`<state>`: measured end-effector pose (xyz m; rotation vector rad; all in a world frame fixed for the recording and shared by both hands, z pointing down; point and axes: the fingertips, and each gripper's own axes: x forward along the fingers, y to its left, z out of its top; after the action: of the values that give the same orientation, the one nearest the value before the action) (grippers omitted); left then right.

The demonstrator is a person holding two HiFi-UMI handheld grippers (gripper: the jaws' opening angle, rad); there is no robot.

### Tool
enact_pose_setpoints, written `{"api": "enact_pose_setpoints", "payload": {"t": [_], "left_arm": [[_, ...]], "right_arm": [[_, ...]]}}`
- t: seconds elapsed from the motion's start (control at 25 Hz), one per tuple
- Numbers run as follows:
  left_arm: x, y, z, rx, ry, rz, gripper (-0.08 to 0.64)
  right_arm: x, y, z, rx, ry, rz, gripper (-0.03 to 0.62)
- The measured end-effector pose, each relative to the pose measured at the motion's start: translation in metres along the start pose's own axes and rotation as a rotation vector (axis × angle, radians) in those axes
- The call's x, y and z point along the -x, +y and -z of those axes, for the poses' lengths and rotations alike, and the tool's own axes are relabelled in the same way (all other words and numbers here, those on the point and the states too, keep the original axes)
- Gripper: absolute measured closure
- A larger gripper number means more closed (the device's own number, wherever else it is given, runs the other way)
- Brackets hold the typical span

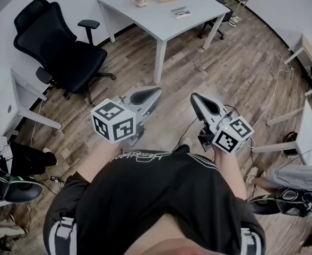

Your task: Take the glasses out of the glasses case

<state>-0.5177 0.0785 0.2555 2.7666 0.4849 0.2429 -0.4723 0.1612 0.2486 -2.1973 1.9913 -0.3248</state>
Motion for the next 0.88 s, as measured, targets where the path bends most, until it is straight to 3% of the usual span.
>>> {"api": "enact_pose_setpoints", "payload": {"t": [0.28, 0.56, 0.88], "left_arm": [[-0.014, -0.002, 0.003, 0.005, 0.013, 0.034, 0.552], [-0.039, -0.007, 0.014, 0.019, 0.048, 0.036, 0.552], [-0.091, -0.003, 0.026, 0.040, 0.089, 0.015, 0.552]], "right_arm": [[0.001, -0.012, 0.003, 0.005, -0.006, 0.024, 0.583], [0.008, -0.024, 0.014, 0.005, 0.023, -0.005, 0.583], [0.015, -0.074, 0.019, -0.022, 0.045, -0.030, 0.583]]}}
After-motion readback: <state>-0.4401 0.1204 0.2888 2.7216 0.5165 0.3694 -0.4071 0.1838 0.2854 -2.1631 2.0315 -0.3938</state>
